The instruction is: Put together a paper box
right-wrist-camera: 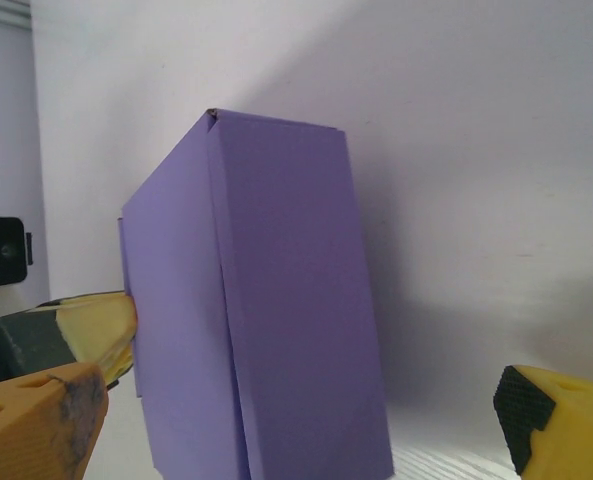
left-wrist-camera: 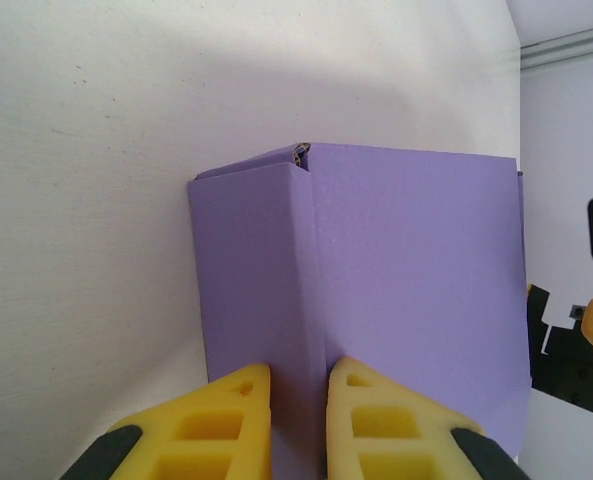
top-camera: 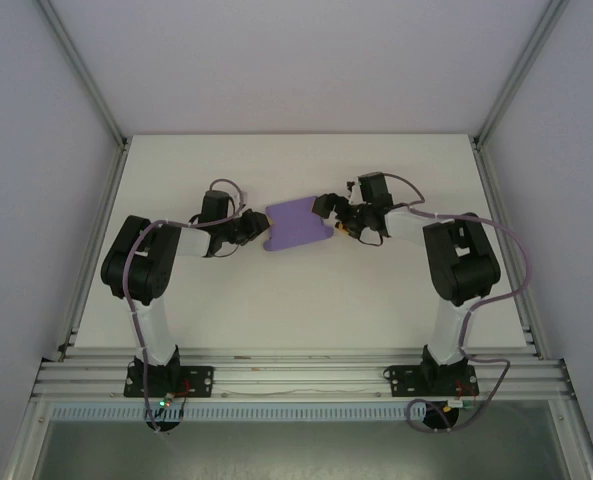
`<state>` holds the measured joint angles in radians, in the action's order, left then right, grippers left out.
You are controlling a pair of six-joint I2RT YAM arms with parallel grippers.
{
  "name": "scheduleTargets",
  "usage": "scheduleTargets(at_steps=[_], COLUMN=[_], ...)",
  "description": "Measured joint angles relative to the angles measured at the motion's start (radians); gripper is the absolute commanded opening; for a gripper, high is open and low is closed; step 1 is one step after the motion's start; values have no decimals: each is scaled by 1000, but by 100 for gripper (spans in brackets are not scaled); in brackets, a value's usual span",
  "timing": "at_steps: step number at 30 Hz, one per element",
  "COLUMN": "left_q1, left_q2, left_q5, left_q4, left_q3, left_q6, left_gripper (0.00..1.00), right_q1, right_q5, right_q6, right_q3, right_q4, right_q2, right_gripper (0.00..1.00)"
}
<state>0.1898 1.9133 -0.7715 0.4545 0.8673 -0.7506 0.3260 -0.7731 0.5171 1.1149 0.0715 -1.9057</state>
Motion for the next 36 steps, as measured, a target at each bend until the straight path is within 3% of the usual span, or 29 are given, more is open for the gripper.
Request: scheduleTargets(at_steps=[8, 13, 15, 19, 20, 22, 25, 30, 36], left_q1=[0, -1, -1, -5, -7, -6, 2, 95, 295], left_q2=[0, 3, 3, 2, 2, -9, -57, -274, -443], left_q5=[-3, -7, -7, -3, -3, 3, 30, 166, 291], left_q4=[0, 0, -1, -3, -3, -10, -57, -178, -431], left_q3=[0, 3, 5, 10, 11, 10, 6, 23, 175], left_q6=[7, 19, 23, 41, 45, 63, 108, 345, 834], left_gripper=[15, 17, 19, 27, 32, 52, 99, 100, 100], right_q1=[-8, -6, -7, -16, -15, -15, -15, -19, -53], right_q5=[-166, -227, -241, -279, -282, -282, -278, -235, -230], right_q6=[78, 126, 148, 173, 183, 191, 211, 238, 284], right_q3=[41, 73, 73, 68, 63, 47, 24, 24, 105], right_q4=[72, 145, 162, 219, 230, 248, 232, 108, -213], right_q2=[-89, -157, -171, -172, -172, -163, -118, 20, 113], right_gripper=[90, 66, 50, 37, 36, 36, 36, 41, 45])
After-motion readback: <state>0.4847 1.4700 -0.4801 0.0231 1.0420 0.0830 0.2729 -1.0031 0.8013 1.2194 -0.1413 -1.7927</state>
